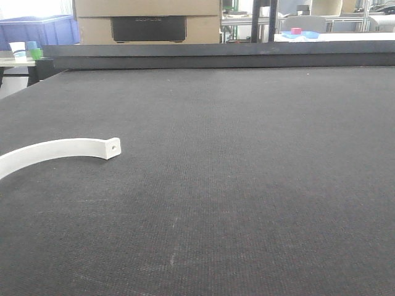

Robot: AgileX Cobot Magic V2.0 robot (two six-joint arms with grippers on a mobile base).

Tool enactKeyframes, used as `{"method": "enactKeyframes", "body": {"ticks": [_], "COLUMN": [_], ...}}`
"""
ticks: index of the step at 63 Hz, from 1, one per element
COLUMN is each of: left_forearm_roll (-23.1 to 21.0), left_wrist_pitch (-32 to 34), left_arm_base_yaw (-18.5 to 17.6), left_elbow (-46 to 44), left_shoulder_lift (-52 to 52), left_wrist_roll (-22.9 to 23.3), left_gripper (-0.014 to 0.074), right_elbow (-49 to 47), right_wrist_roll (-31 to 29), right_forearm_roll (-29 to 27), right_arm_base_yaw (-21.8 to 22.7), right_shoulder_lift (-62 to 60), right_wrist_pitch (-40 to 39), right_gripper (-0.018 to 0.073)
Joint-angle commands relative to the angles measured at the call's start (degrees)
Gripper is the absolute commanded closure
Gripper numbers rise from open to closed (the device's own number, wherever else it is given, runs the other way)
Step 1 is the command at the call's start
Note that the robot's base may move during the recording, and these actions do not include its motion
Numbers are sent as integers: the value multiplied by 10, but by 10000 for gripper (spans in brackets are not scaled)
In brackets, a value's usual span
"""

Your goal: Grab PVC pipe and place in blue bin

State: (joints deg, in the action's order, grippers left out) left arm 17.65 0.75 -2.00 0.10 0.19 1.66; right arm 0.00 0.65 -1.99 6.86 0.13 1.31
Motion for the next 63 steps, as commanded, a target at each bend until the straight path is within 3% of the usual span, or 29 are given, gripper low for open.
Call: {"method": "enactKeyframes", "body": {"ticks": [1,8,15,20,35,49,63], "left_forearm_roll": [-3,-70,-117,-120,-78,-89,-99], "left_wrist_pitch": [34,107,132,71,-89,-170,-314], "left_arm_base_yaw": [1,1,1,1,1,1,0], "left_elbow": [-1,-1,-24,-66,-192,-322,-455], "left_shoulder_lift": [-2,-2,-2,-2,59,178,321], "left_wrist_roll": [0,0,0,0,0,0,0], "left_gripper": [707,707,707,707,707,707,707], "right_elbow": [0,0,-12,-44,-133,-269,-380], "right_wrist_roll": [-1,-1,-1,-1,-1,-1,-1], "right_forearm_roll": [0,0,-22,-51,-53,-55,-55], "right_arm_base_yaw": [0,0,0,0,0,0,0], "right_shoulder_lift": [-1,-1,-1,-1,33,141,272], "right_wrist_pitch": [-71,-179,-186,-160,-101,126,204], "right_gripper": [712,712,712,712,712,712,712]}}
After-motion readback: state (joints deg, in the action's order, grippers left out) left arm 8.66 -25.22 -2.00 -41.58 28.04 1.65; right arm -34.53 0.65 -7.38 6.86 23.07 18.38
